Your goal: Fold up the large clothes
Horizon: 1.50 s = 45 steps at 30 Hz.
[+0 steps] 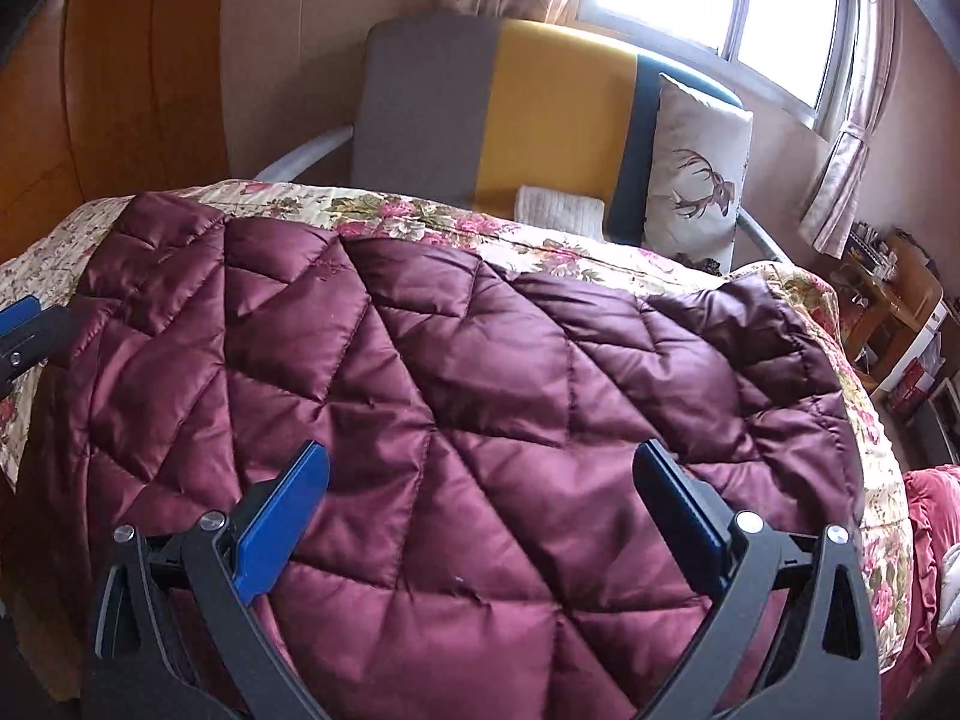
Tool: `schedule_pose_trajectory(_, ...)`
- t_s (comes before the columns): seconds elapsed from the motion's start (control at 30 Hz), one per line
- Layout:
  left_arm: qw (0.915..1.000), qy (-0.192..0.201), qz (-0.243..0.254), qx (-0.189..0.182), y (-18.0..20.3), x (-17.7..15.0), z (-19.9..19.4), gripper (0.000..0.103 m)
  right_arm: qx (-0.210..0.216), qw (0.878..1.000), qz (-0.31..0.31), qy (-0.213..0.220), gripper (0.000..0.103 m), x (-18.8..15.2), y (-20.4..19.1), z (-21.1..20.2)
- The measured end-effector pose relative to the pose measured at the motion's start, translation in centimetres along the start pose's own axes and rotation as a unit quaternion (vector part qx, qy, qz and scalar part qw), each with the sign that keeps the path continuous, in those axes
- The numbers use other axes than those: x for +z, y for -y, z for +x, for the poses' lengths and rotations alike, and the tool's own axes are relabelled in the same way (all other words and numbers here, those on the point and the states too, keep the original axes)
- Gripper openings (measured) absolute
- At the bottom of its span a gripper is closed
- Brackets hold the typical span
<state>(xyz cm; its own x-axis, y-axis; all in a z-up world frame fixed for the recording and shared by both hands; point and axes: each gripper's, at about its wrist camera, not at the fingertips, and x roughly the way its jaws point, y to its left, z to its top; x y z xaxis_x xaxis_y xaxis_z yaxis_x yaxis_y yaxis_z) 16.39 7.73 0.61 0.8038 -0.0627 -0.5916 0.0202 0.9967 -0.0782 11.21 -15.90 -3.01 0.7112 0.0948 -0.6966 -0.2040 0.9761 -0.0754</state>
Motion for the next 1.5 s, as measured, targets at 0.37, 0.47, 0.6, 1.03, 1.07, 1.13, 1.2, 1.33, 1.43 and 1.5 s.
schedule_pose_trajectory(0.37, 0.9997, -0.024, -0.008, 0.002, -0.9, -0.8, 2.3, 0.075, 0.010, 0.999, 0.015, -0.031, 0.101, -0.3, 0.5, 3.6)
schedule_pose_trajectory(0.47, 0.9994, -0.033, -0.005, 0.007, -0.7, -0.9, 3.0, 0.075, 0.014, 0.999, 0.017, -0.045, 0.101, -0.4, 0.7, 5.8)
schedule_pose_trajectory(0.6, 0.9995, -0.024, -0.009, 0.019, -0.5, -0.6, 2.4, 0.075, 0.016, 0.999, 0.017, -0.043, 0.101, -0.3, 0.8, 7.2)
schedule_pose_trajectory(1.03, 0.9995, 0.027, 0.013, 0.008, 0.5, 0.6, -2.7, 0.075, 0.034, 0.998, 0.051, 0.002, 0.101, -0.5, 3.4, 0.8)
schedule_pose_trajectory(1.07, 0.9994, 0.030, 0.015, 0.004, 0.8, 0.7, -2.9, 0.075, 0.029, 0.998, 0.056, 0.008, 0.101, -0.6, 4.2, -0.1)
schedule_pose_trajectory(1.13, 0.9993, 0.033, 0.019, -0.003, 1.3, 0.8, -3.3, 0.075, 0.015, 0.997, 0.068, 0.017, 0.101, -0.9, 6.0, -1.7)
schedule_pose_trajectory(1.2, 0.9989, 0.036, 0.028, -0.009, 2.1, 0.9, -3.5, 0.075, 0.004, 0.996, 0.090, 0.020, 0.101, -1.5, 8.4, -3.2)
schedule_pose_trajectory(1.33, 0.9985, 0.030, 0.042, -0.018, 3.8, 0.6, -3.1, 0.075, -0.018, 0.992, 0.126, 0.022, 0.101, -2.7, 12.3, -5.0)
schedule_pose_trajectory(1.43, 0.9986, 0.006, 0.049, -0.021, 4.4, 0.0, -1.4, 0.075, -0.055, 0.988, 0.143, 0.008, 0.101, -3.8, 14.7, -4.7)
schedule_pose_trajectory(1.5, 0.9985, -0.028, 0.043, -0.021, 4.3, -0.7, 0.6, 0.075, -0.072, 0.984, 0.160, -0.022, 0.101, -4.9, 16.2, -3.3)
